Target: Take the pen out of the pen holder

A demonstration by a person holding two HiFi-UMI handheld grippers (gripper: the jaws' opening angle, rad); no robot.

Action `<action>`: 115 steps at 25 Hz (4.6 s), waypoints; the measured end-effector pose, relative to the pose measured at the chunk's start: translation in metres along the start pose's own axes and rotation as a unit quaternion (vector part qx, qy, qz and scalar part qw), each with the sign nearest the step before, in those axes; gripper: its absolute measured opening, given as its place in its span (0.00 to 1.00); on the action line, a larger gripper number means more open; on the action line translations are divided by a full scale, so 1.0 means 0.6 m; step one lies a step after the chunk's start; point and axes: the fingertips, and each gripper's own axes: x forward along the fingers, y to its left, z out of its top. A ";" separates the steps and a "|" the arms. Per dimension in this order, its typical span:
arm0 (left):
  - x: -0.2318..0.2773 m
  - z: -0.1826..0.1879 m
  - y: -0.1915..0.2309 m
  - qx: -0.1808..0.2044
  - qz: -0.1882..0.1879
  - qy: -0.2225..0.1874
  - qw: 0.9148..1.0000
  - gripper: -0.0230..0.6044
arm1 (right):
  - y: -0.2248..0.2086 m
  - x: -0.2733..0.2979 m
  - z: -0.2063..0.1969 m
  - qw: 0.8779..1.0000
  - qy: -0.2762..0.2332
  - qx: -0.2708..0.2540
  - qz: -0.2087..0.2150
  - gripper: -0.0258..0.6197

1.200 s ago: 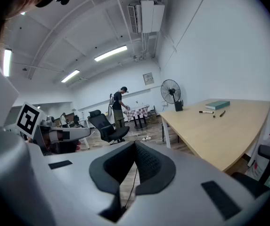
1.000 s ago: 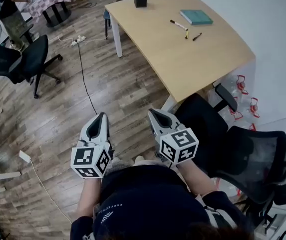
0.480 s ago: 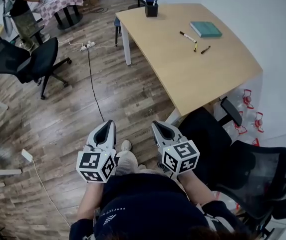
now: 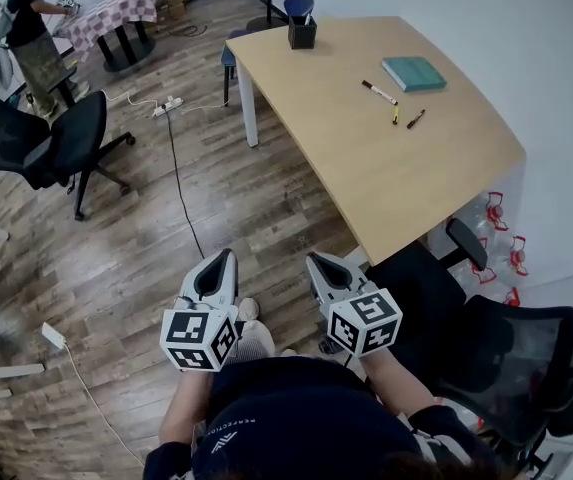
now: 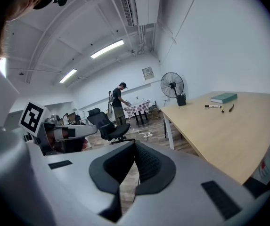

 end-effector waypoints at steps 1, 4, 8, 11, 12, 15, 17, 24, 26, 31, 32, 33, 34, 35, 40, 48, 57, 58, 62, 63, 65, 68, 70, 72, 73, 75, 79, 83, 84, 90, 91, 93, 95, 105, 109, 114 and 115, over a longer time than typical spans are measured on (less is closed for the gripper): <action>0.009 0.007 0.014 -0.002 0.000 0.000 1.000 0.04 | -0.001 0.017 0.009 1.000 0.000 0.000 0.001 0.04; 0.035 0.026 0.061 -0.011 -0.001 0.005 1.000 0.04 | 0.001 0.072 0.032 1.000 0.004 -0.001 0.006 0.04; 0.069 0.049 0.124 -0.024 -0.004 0.011 1.000 0.04 | 0.012 0.142 0.063 1.000 0.006 -0.007 0.012 0.04; 0.096 0.069 0.166 -0.023 -0.009 0.013 1.000 0.04 | 0.016 0.192 0.085 1.000 0.007 -0.013 0.011 0.04; 0.103 0.074 0.178 -0.021 -0.012 0.014 1.000 0.04 | 0.017 0.208 0.089 1.000 0.008 -0.014 0.009 0.04; 0.122 0.083 0.212 -0.012 -0.019 0.017 1.000 0.04 | 0.017 0.250 0.099 1.000 0.013 -0.021 0.002 0.04; 0.131 0.086 0.233 -0.003 -0.019 0.017 1.000 0.04 | 0.019 0.276 0.105 1.000 0.015 -0.023 0.002 0.04; 0.162 0.091 0.291 -0.017 -0.029 0.027 0.999 0.04 | 0.026 0.350 0.121 0.999 0.024 -0.030 0.002 0.04; 0.175 0.097 0.305 -0.014 -0.030 0.026 0.999 0.04 | 0.023 0.369 0.127 0.999 0.029 -0.035 0.000 0.04; 0.228 0.121 0.342 -0.009 -0.030 0.015 0.999 0.04 | 0.000 0.426 0.155 0.999 0.028 -0.040 0.003 0.04; 0.241 0.124 0.350 -0.011 -0.032 0.014 0.999 0.04 | -0.006 0.441 0.160 0.999 0.028 -0.040 0.004 0.04; 0.253 0.128 0.360 -0.012 -0.033 0.013 0.999 0.04 | -0.011 0.458 0.165 0.999 0.027 -0.040 0.005 0.04; 0.266 0.133 0.371 -0.012 -0.035 0.012 0.999 0.04 | -0.015 0.476 0.172 0.999 0.026 -0.040 0.008 0.04; 0.280 0.140 0.382 -0.011 -0.035 0.011 0.999 0.04 | -0.019 0.495 0.180 0.999 0.023 -0.040 0.013 0.04; 0.360 0.187 0.428 -0.001 -0.041 0.016 0.999 0.04 | -0.056 0.587 0.229 0.999 0.019 -0.039 0.024 0.04; 0.488 0.243 0.486 0.037 -0.050 0.029 0.998 0.04 | -0.117 0.697 0.291 0.999 0.023 -0.023 0.021 0.04; 0.613 0.287 0.502 0.041 -0.080 0.045 0.995 0.04 | -0.210 0.758 0.349 1.000 0.010 -0.002 -0.009 0.04; 0.625 0.293 0.502 0.036 -0.086 0.042 0.995 0.04 | -0.219 0.764 0.355 1.000 0.007 0.000 -0.014 0.04; 0.666 0.306 0.501 0.035 -0.101 0.034 0.994 0.04 | -0.249 0.774 0.374 1.000 -0.005 0.004 -0.031 0.04; 0.676 0.307 0.499 0.036 -0.105 0.034 0.993 0.04 | -0.259 0.773 0.379 0.999 -0.007 0.006 -0.037 0.04; 0.694 0.308 0.490 0.035 -0.117 0.040 0.992 0.04 | -0.277 0.768 0.385 0.999 -0.011 0.012 -0.052 0.04; 0.719 0.313 0.467 0.039 -0.148 0.049 0.987 0.04 | -0.304 0.757 0.398 0.997 -0.020 0.018 -0.076 0.04; 0.742 0.321 0.455 0.049 -0.166 0.050 0.984 0.04 | -0.323 0.755 0.413 0.995 -0.033 0.017 -0.092 0.04; 0.764 0.330 0.447 0.059 -0.180 0.050 0.981 0.04 | -0.339 0.755 0.425 0.993 -0.045 0.018 -0.105 0.04; 0.773 0.334 0.442 0.063 -0.186 0.049 0.979 0.04 | -0.345 0.755 0.429 0.993 -0.049 0.020 -0.109 0.04; 0.790 0.343 0.431 0.070 -0.198 0.049 0.977 0.04 | -0.355 0.755 0.433 0.992 -0.052 0.024 -0.116 0.04; 0.829 0.356 0.412 0.082 -0.224 0.052 0.970 0.04 | -0.385 0.759 0.442 0.989 -0.051 0.026 -0.140 0.04; 0.880 0.364 0.403 0.088 -0.254 0.058 0.962 0.04 | -0.426 0.775 0.455 0.984 -0.052 0.032 -0.168 0.05; 0.894 0.367 0.401 0.092 -0.261 0.058 0.959 0.04 | -0.438 0.779 0.459 0.983 -0.051 0.033 -0.175 0.05; 0.990 0.398 0.402 0.104 -0.302 0.071 0.945 0.05 | -0.507 0.816 0.494 0.974 -0.050 0.051 -0.216 0.13; 1.007 0.403 0.402 0.106 -0.310 0.075 0.942 0.05 | -0.518 0.823 0.501 0.972 -0.051 0.053 -0.224 0.13; 1.040 0.411 0.404 0.114 -0.324 0.084 0.935 0.05 | -0.539 0.838 0.515 0.967 -0.053 0.060 -0.241 0.13; 1.071 0.419 0.405 0.122 -0.337 0.093 0.929 0.05 | -0.559 0.851 0.530 0.963 -0.056 0.067 -0.255 0.14; 1.187 0.444 0.390 0.139 -0.382 0.118 0.906 0.05 | -0.654 0.890 0.587 0.947 -0.057 0.085 -0.304 0.15; 1.220 0.452 0.391 0.147 -0.389 0.121 0.901 0.05 | -0.689 0.897 0.605 0.941 -0.056 0.090 -0.322 0.15; 1.268 0.462 0.397 0.147 -0.396 0.128 0.897 0.05 | -0.734 0.911 0.626 0.934 -0.049 0.092 -0.343 0.17; 1.278 0.463 0.397 0.147 -0.398 0.130 0.896 0.05 | -0.743 0.915 0.629 0.933 -0.046 0.092 -0.346 0.17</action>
